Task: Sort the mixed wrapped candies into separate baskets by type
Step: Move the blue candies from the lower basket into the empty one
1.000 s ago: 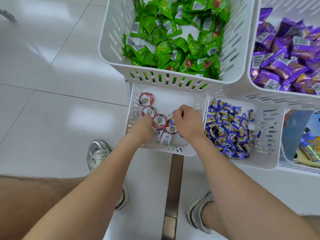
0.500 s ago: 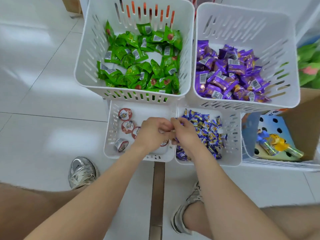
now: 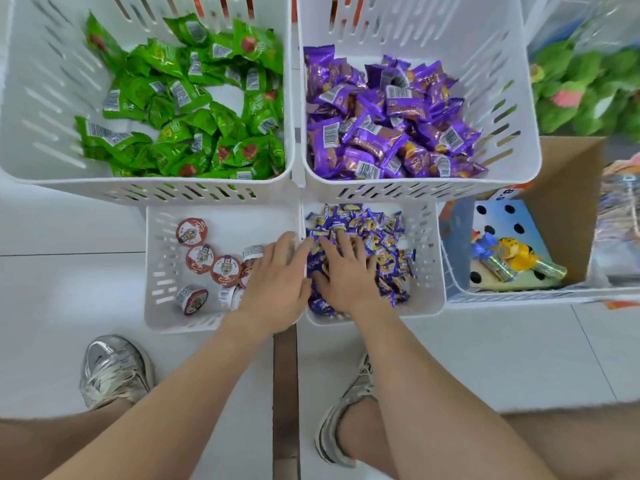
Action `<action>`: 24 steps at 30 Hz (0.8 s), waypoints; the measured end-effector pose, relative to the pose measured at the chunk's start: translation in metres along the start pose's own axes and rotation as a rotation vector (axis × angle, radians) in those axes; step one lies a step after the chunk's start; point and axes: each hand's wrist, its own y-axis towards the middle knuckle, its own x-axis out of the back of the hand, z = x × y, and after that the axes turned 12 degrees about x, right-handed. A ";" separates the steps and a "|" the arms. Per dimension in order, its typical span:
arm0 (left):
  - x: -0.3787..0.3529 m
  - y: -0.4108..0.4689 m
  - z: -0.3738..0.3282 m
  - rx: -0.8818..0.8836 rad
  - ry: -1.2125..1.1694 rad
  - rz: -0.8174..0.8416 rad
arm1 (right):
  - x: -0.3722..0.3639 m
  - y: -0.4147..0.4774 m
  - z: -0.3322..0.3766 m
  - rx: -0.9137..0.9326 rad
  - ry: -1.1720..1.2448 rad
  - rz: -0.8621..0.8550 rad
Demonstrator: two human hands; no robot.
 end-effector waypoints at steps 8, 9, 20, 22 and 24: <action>-0.016 -0.006 0.013 0.116 -0.170 0.290 | 0.006 0.009 -0.045 -0.018 -0.196 0.037; -0.017 -0.007 0.016 0.114 -0.123 0.282 | 0.008 0.011 -0.045 -0.053 -0.191 0.024; -0.023 -0.002 0.095 0.265 0.215 0.222 | -0.004 0.014 0.048 0.171 -0.035 -0.537; -0.017 -0.001 0.111 0.296 0.230 0.213 | -0.009 0.010 0.046 0.156 -0.063 -0.544; -0.013 0.001 0.117 0.263 0.200 0.191 | -0.013 0.008 0.042 0.167 -0.098 -0.577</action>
